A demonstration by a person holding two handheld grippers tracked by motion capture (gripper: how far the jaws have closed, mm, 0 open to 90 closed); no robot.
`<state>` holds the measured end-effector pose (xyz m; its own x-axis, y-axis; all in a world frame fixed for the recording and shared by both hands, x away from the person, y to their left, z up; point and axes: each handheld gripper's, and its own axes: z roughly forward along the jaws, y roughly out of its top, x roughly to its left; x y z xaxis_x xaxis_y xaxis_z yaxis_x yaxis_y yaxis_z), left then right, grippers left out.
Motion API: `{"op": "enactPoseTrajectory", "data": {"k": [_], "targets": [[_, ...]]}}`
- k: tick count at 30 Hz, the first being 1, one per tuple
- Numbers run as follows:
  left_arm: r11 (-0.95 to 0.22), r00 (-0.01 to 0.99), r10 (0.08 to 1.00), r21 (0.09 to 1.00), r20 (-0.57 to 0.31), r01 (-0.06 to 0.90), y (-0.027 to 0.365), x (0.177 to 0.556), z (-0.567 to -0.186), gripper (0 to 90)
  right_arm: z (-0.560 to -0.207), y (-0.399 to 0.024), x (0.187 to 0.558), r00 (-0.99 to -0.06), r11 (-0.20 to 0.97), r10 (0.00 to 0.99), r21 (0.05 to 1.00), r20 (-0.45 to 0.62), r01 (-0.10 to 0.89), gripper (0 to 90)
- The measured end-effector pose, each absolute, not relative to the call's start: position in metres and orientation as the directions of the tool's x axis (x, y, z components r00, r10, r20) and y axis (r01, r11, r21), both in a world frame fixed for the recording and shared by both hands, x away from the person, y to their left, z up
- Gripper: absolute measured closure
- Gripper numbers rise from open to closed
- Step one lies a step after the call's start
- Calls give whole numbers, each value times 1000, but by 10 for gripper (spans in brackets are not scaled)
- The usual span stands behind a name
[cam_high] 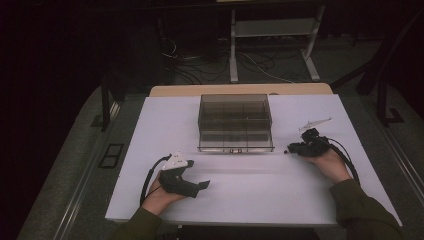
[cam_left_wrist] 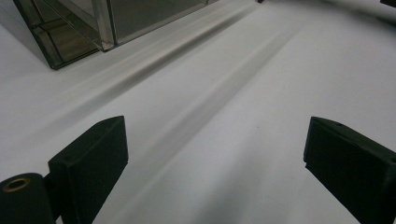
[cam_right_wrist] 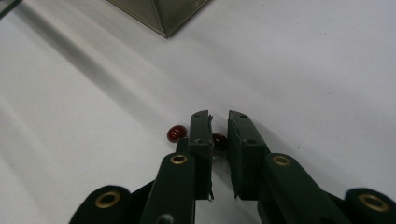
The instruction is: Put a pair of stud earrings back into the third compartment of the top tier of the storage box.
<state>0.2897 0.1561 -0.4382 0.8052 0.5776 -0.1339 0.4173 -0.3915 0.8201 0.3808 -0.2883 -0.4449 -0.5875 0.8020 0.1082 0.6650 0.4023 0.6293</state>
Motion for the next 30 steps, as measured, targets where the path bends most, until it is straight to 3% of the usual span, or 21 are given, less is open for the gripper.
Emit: {"op": "enactPoseTrajectory", "data": {"k": [30], "targets": [[-384, 806, 577, 826, -133, 412, 155, 289, -435, 56, -421, -293, 381, -612, 356, 777, 698, 149, 621, 790]]}}
